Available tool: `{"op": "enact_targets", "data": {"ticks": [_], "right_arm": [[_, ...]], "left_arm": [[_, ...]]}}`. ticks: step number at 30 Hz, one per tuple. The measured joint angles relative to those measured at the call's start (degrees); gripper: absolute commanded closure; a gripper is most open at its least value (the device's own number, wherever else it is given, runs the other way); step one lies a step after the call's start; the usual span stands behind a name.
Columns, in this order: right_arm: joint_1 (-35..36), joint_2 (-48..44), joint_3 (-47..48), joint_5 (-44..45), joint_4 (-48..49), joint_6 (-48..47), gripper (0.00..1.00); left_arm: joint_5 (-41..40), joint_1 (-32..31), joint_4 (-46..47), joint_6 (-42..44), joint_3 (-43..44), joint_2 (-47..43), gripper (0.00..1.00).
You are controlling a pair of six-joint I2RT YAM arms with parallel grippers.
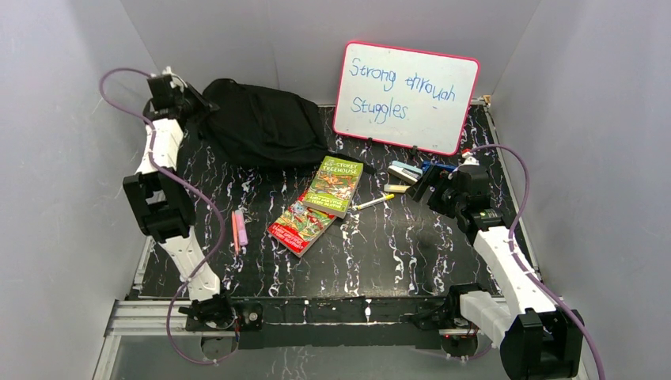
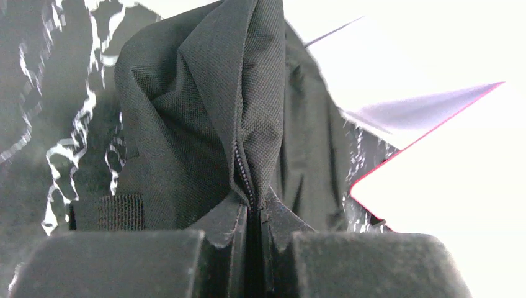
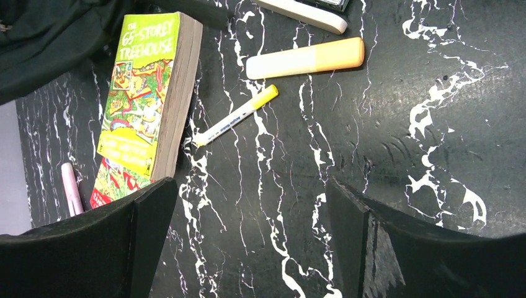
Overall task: Pack the student bag
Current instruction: Pick up the student bag at the center of the board, then place the student bag at the center of the board.
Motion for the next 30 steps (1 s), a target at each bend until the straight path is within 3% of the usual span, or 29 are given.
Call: {"op": "enact_targets", "data": {"ticks": [9, 22, 30], "right_arm": [[0.0, 0.0, 0.0, -0.1, -0.9, 0.0, 0.01], [0.0, -0.9, 0.0, -1.0, -1.0, 0.1, 0.01], [0.0, -2.0, 0.0, -1.1, -1.4, 0.2, 0.01]], "left_arm": [[-1.6, 0.0, -9.8, 6.6, 19.5, -4.5, 1.0], [8.0, -0.9, -16.6, 5.6, 34.6, -5.0, 1.0], [13.8, -3.0, -12.5, -0.9, 33.3, -11.4, 1.0]]}}
